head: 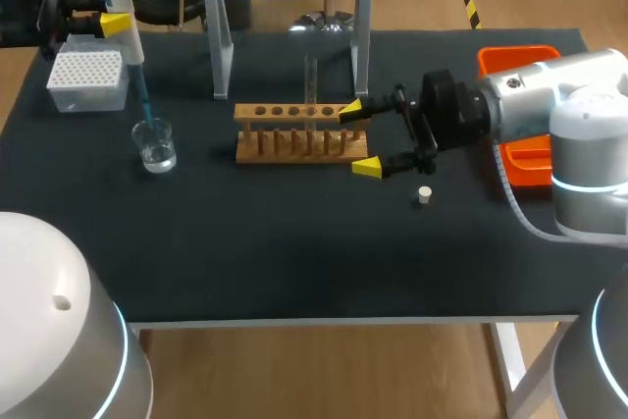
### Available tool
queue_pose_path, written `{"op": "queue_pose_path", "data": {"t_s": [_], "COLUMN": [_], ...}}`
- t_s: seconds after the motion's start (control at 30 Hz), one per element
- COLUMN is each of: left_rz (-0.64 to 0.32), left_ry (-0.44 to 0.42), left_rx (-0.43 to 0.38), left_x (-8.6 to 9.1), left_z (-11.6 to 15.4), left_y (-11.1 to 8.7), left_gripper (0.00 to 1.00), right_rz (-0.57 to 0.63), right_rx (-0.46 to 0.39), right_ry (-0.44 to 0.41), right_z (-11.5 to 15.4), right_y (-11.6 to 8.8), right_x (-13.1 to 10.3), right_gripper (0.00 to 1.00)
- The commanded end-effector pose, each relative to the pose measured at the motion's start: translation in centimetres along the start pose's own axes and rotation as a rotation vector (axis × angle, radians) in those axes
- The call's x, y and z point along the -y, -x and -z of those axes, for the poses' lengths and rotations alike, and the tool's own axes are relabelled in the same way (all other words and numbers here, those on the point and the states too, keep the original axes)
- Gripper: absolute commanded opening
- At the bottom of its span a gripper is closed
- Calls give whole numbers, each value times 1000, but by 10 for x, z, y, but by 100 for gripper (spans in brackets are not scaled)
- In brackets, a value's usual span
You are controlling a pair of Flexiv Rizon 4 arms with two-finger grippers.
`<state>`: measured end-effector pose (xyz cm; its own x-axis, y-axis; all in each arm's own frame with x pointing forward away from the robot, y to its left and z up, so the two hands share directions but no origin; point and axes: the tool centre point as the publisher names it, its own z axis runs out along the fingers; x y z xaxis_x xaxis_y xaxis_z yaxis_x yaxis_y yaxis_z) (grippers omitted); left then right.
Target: Invert the test tube, pick up the pipette, mount the tip to pipette, aspirate from beaker and dispense into the tube, eject the tip, return the pipette, and cap with the stopper.
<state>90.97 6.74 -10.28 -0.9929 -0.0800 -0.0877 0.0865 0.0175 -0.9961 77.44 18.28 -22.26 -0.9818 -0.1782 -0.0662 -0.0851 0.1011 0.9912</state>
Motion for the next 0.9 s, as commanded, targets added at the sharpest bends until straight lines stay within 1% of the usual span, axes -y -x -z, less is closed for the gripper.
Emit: {"op": "queue_pose_path", "data": {"t_s": [0.03,0.37,0.43,0.47,0.53,0.6,0.7,0.9], "left_rz": [-1,-1,-1,-1,-1,-1,-1,-1], "left_ry": [-1,-1,-1,-1,-1,-1,-1,-1], "left_rx": [-5,-5,-5,-5,-5,-5,-5,-5], "left_x": [0,0,0,0,0,0,0,0], "left_z": [1,1,1,1,1,1,1,1], "left_y": [2,2,2,2,2,2,2,2], "left_gripper": [0,0,0,0,0,0,0,0], "right_rz": [0,0,-4,-1,-2,1,-6,-19], "right_rx": [0,0,42,67,73,85,81,114], "right_ry": [-1,-1,-15,-37,-51,-87,-121,-188], "right_z": [1,1,-3,-7,-17,-29,-52,-92], "right_y": [0,0,-2,-2,-2,-2,-2,4], "right_x": [0,0,-3,-5,-8,-11,-14,-17], "right_gripper": [100,100,100,100,100,100,100,100]}}
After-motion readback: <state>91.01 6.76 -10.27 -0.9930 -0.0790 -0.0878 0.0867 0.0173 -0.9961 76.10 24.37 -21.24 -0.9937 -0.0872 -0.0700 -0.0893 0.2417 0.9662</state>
